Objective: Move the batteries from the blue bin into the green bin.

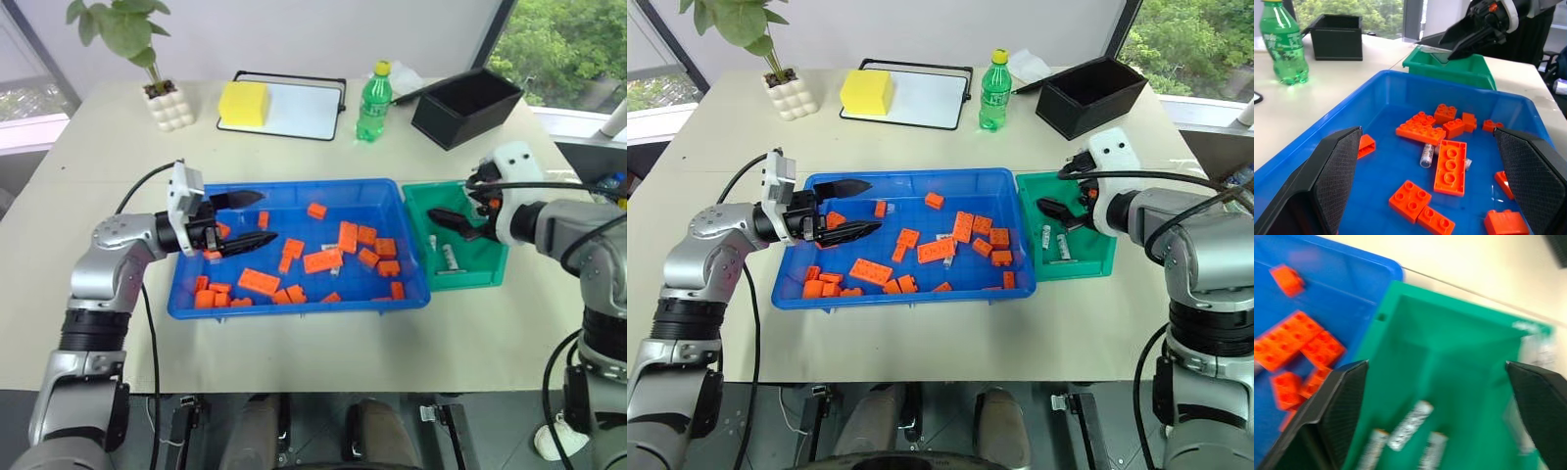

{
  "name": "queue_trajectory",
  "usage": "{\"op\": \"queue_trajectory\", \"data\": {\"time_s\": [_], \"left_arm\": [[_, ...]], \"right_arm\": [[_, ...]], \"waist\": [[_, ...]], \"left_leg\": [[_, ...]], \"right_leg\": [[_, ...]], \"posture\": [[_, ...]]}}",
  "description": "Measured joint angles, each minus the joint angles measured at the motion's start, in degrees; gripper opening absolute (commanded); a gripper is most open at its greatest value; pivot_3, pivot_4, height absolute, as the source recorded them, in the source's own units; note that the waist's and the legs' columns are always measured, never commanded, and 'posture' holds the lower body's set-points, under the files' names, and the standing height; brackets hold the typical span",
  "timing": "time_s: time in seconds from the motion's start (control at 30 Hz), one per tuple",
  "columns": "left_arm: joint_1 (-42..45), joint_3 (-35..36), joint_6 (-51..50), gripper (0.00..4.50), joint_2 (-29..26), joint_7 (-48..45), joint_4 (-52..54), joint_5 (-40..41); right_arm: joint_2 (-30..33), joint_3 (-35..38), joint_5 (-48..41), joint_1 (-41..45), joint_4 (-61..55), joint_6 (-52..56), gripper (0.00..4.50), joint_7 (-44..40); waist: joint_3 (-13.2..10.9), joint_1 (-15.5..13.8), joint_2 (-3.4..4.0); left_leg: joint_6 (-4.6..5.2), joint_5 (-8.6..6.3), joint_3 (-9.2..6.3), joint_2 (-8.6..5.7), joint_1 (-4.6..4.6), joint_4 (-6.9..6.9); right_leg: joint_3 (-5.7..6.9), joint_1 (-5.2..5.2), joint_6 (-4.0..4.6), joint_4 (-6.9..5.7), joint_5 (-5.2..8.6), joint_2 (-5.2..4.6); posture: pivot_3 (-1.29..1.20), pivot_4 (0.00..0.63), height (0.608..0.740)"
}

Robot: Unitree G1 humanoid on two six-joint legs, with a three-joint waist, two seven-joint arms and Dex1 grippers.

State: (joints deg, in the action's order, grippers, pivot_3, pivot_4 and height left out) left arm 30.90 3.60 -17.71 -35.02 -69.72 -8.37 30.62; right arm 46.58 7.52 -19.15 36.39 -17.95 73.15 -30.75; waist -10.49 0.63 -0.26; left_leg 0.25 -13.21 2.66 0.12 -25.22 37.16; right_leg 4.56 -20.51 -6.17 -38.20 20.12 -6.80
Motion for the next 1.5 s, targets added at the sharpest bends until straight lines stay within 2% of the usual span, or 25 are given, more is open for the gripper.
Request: {"op": "queue_trajectory", "data": {"time_s": [0.17,0.43,0.7,1.07,1.5], "left_arm": [[-0.7,0.3,-0.1,4.5,-0.3,1.0,0.7,0.0],[-3.5,0.9,-0.5,4.5,-0.5,2.8,2.8,0.0],[-5.7,1.9,-1.9,4.5,-0.2,5.9,7.7,0.5],[-10.3,2.9,-4.3,4.5,-0.1,10.3,13.9,2.4],[-12.9,4.1,-5.4,4.5,0.1,13.7,17.7,3.7]], "right_arm": [[2.7,-4.1,-0.6,6.1,3.5,-11.8,4.42,-8.0],[8.2,-13.4,-4.0,7.3,6.0,-21.5,4.42,-28.2],[2.2,-23.5,-2.3,13.6,12.2,-30.2,4.42,-40.0],[-9.3,-31.5,2.1,16.5,19.2,-34.9,4.42,-43.5],[-14.7,-36.4,10.2,16.4,27.5,-43.5,4.42,-44.4]], "waist": [[0.0,0.1,0.0],[0.0,0.0,-0.02],[0.0,0.1,-0.03],[0.0,0.1,-0.03],[0.0,0.1,-0.03]], "left_leg": [[0.0,0.0,-0.02,0.02,0.0,-0.02],[0.03,-0.02,-0.04,0.01,0.0,0.11],[0.02,-0.01,-0.05,0.05,0.01,0.1],[0.01,-0.01,-0.14,0.04,0.01,0.19],[0.01,-0.01,-0.17,0.01,0.01,0.2]], "right_leg": [[0.0,0.0,0.0,0.0,0.0,0.01],[0.01,0.07,0.0,0.01,0.0,0.0],[0.03,0.06,0.0,-0.01,0.0,0.01],[0.09,0.11,0.0,-0.04,0.0,0.01],[0.11,0.1,0.0,-0.08,0.0,0.01]], "posture": [[0.0,0.15,0.739],[0.0,0.15,0.739],[0.0,0.15,0.739],[0.0,0.15,0.739],[0.0,0.15,0.739]]}}
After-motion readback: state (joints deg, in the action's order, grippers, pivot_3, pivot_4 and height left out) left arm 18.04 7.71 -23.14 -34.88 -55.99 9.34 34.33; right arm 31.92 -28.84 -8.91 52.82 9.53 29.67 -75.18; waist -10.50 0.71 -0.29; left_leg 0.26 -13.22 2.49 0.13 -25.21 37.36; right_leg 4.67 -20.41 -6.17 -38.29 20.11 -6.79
